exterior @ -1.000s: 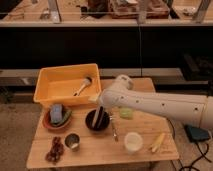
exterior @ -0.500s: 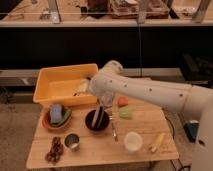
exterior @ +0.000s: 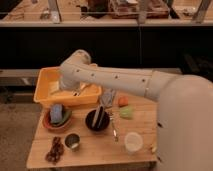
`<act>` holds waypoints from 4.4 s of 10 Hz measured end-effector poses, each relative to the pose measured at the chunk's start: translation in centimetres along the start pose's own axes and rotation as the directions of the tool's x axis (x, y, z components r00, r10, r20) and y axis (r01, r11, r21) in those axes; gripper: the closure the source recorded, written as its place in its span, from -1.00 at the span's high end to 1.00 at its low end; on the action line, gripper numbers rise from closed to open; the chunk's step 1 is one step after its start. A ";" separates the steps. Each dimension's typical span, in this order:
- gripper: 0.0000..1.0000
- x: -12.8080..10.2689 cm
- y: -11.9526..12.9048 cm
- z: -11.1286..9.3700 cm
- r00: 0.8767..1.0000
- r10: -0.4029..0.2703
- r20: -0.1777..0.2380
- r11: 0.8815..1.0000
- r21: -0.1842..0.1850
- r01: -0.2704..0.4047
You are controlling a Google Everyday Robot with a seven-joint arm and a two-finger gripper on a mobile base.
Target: Place sponge in metal cup
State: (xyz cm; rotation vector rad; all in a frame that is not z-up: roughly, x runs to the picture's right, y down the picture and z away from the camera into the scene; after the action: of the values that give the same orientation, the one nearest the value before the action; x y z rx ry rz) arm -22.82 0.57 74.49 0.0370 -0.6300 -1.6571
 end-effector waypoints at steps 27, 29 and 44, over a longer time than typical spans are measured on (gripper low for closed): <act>0.12 -2.6 -3.3 14.1 0.999 -0.004 -0.047 0.986 -0.166 -0.004; 0.12 -2.8 -3.1 14.8 0.999 -0.005 -0.046 0.984 -0.179 -0.004; -1.00 -3.3 -2.6 14.3 0.996 0.007 -0.086 0.985 -0.170 -0.021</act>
State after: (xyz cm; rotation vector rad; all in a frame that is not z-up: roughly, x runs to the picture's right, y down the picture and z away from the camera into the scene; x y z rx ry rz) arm -29.82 9.17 84.43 -0.0211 -0.4213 -1.6813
